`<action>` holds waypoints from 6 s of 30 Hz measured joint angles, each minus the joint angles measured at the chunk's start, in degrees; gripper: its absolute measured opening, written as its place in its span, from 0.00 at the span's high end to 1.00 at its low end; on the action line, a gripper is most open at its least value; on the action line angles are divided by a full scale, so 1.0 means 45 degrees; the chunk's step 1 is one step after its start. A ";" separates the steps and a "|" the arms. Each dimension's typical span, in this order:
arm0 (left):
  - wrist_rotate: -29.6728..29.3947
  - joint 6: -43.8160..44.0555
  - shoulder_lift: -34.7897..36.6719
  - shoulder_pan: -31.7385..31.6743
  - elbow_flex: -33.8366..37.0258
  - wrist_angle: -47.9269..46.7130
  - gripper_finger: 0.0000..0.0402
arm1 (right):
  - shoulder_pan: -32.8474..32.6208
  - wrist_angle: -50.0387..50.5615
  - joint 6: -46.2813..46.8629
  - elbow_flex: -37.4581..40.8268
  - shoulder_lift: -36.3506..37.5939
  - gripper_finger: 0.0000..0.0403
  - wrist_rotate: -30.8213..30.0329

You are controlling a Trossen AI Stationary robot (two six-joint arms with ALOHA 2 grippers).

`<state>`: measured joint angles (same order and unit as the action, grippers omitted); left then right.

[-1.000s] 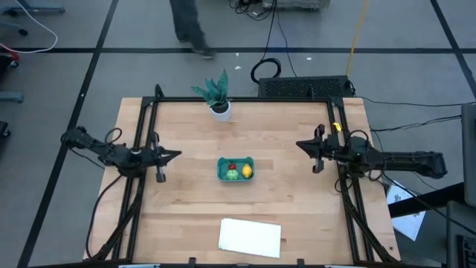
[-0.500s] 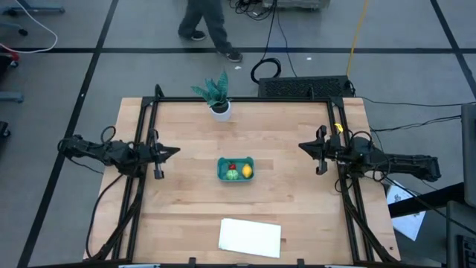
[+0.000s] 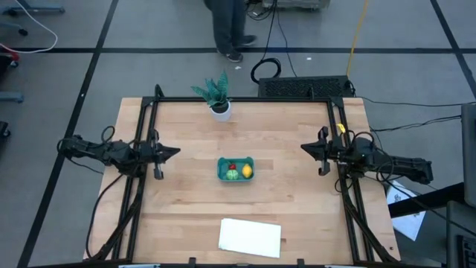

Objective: Pick and placing Produce into tupperware
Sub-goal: Return to Home Position

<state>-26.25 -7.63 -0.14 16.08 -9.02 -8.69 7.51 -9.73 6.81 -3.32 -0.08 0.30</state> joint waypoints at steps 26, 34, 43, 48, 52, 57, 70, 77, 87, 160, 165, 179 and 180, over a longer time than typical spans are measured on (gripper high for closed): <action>0.0031 -0.0479 -0.0001 -0.0432 0.1550 0.2250 1.00 | -0.0024 0.0206 0.0454 0.0413 -0.0009 1.00 0.0884; 0.2032 -0.0373 0.0002 -0.2422 0.1564 0.1822 1.00 | -0.0024 0.0050 0.0631 0.0440 -0.0009 1.00 0.0861; 0.4835 -0.0278 0.0004 -0.3680 0.1564 0.1491 1.00 | -0.0024 0.0017 0.0626 0.0445 -0.0009 1.00 0.0855; 0.5198 -0.0181 0.0004 -0.3841 0.1559 0.1385 1.00 | -0.0024 0.0032 0.0557 0.0445 -0.0009 1.00 0.0850; 0.5214 -0.0122 0.0004 -0.3840 0.1559 0.1375 0.99 | -0.0024 0.0037 0.0524 0.0445 -0.0009 1.00 0.0850; 0.5214 0.0115 0.0004 -0.3832 0.1559 0.1355 0.97 | -0.0024 0.0037 0.0247 0.0445 -0.0009 1.00 0.0869; 0.5186 0.0173 -0.0001 -0.3827 0.1559 0.1337 0.96 | -0.0021 0.0034 0.0248 0.0445 -0.0009 1.00 0.0933; 0.5155 0.0678 -0.0001 -0.3827 0.1579 0.1529 0.96 | -0.0019 0.0035 0.0325 0.0445 -0.0010 1.00 0.0942; 0.5141 0.0755 -0.0001 -0.3827 0.1603 0.1880 0.96 | -0.0019 0.0037 0.0325 0.0445 -0.0011 1.00 0.0942; 0.5151 0.0760 -0.0001 -0.3830 0.1574 0.1953 0.96 | -0.0019 0.0037 0.0329 0.0450 -0.0010 1.00 0.0947; 0.5151 0.0760 -0.0001 -0.3827 0.1574 0.1953 0.96 | -0.0019 0.0037 0.0327 0.0450 -0.0012 1.00 0.0947; 0.5151 0.0760 -0.0001 -0.3828 0.1574 0.1953 0.96 | -0.0019 0.0037 0.0330 0.0450 -0.0013 1.00 0.0947; 0.5151 0.0760 -0.0001 -0.3832 0.1574 0.1953 0.96 | -0.0020 0.0036 0.0328 0.0448 -0.0013 1.00 0.0947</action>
<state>-3.07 -4.21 -0.14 -1.17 -1.93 0.10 7.42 -9.57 8.28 -1.31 -0.14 4.56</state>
